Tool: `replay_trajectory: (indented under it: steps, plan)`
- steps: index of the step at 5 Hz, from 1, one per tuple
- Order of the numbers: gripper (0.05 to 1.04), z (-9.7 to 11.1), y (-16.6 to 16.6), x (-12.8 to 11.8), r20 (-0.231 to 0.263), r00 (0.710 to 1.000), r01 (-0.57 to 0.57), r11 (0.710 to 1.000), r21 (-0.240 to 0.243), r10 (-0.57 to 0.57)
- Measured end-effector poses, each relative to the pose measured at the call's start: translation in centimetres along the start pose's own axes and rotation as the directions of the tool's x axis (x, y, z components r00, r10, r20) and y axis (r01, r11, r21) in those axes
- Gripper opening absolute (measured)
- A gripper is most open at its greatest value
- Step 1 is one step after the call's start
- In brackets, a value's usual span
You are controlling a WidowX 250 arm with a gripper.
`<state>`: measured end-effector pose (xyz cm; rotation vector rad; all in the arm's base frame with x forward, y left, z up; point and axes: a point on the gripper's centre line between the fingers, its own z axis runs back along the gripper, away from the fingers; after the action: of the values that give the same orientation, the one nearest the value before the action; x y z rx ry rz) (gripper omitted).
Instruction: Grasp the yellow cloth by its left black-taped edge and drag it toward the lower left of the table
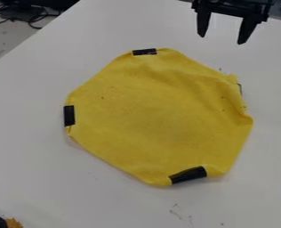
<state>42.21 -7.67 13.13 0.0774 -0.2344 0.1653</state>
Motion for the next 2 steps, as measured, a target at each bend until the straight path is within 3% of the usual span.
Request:
replay_trajectory:
  steps: [1,2]
  plan:
    - [1.0,-1.7,0.0,-0.6,-0.041,0.999,0.003,1.0,0.016,-0.002]
    - [1.0,-3.3,2.0,-2.9,-0.093,0.995,-0.044,0.998,0.047,0.049]
